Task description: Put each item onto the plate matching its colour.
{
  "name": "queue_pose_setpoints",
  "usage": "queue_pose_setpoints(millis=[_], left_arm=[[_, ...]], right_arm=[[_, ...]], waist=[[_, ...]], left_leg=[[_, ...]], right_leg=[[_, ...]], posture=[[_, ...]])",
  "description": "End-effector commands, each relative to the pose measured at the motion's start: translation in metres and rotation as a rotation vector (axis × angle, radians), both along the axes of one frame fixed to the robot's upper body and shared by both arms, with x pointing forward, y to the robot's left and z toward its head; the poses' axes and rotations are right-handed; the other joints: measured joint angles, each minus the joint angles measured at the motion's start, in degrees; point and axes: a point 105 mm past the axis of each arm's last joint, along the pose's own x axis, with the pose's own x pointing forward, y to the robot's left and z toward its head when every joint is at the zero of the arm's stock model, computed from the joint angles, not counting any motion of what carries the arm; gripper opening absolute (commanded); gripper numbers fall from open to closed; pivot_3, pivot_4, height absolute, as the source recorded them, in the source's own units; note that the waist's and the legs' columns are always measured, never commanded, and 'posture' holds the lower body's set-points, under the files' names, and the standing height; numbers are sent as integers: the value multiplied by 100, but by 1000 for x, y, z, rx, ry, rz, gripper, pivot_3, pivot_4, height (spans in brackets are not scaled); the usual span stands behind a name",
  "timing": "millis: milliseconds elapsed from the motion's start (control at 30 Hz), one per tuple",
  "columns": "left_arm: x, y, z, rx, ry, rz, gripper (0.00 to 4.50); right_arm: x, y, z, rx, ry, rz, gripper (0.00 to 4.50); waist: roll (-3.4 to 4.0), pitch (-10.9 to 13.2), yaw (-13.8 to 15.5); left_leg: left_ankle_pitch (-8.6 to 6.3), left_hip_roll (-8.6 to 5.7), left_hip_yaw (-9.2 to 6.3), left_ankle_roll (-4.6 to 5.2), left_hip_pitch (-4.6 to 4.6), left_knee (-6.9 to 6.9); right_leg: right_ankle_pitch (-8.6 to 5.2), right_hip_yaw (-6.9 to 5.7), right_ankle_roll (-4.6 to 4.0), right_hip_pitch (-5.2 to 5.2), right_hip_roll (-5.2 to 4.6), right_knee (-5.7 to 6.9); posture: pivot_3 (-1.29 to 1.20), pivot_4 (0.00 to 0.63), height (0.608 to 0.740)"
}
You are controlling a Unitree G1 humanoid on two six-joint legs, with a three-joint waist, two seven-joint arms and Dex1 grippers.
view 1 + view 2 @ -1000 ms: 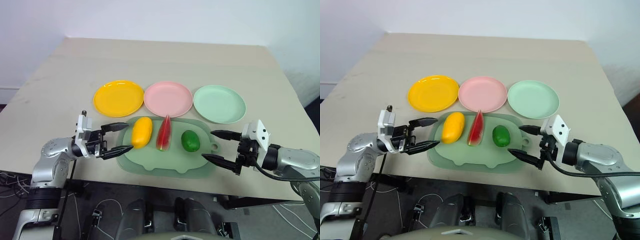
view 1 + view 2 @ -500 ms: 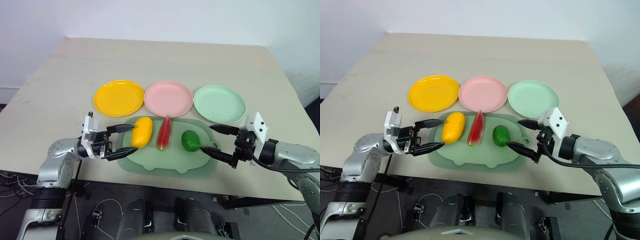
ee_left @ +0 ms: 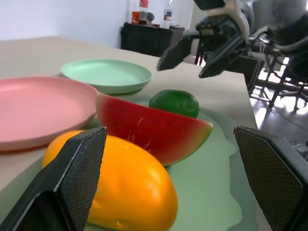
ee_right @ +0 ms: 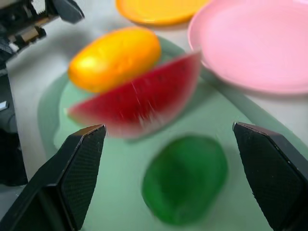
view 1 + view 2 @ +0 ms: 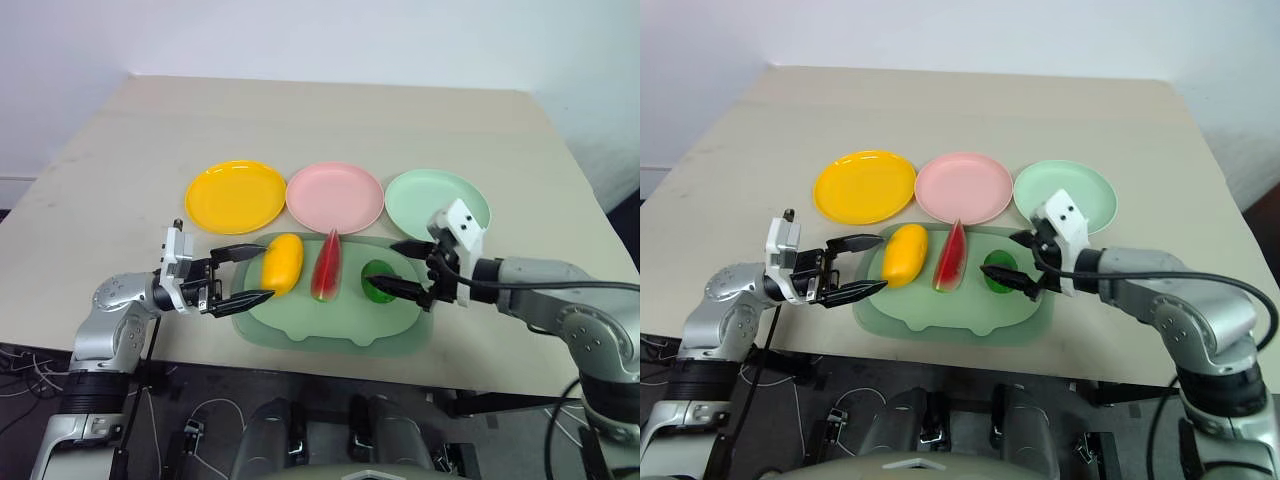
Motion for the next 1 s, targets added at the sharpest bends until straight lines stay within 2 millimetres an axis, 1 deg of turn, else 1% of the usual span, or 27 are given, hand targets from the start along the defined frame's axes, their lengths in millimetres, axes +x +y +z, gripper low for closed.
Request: queue_pose_setpoints(millis=[33,300,467,633,867,967,1000], left_arm=[[2,5,5,12,-28,11,4459],[3,7,6,17,-31,14,4459],[3,9,6,22,-30,22,4459],[3,10,6,22,-31,27,4459],[2,10,5,26,-28,27,4459],[1,11,5,27,-28,27,4500],[1,11,5,27,-27,28,4500]], right_arm=[[-4,8,3,-2,32,22,4500],[6,3,-19,-105,133,-54,4500],[12,-1,-31,-158,166,-102,4500],[14,-3,-43,-216,170,-124,4500],[18,-1,-47,-211,181,-141,4500],[20,-2,-46,-211,167,-143,3922],[20,-1,-45,-209,164,-142,3643]], waist=[[0,0,10],[0,0,-2],[0,0,-14],[0,0,-17],[0,0,-19],[0,0,-19],[0,0,-20]], left_leg=[[0,0,0,0,-1,0],[2,-1,6,-3,-11,0],[2,-1,8,-3,-12,0],[2,-1,8,-4,-14,0],[2,-1,9,-4,-15,0],[3,-1,9,-4,-17,0],[3,-1,9,-4,-17,0]], right_leg=[[0,0,0,0,0,0],[1,0,3,-11,0,0],[1,0,3,-13,1,3],[1,0,4,-15,1,3],[1,0,4,-18,1,3],[1,0,4,-19,1,3],[1,0,4,-19,1,3]], posture=[[0,150,696],[0,150,696],[0,150,696],[0,150,696],[0,150,696],[0,150,696],[0,150,696]])
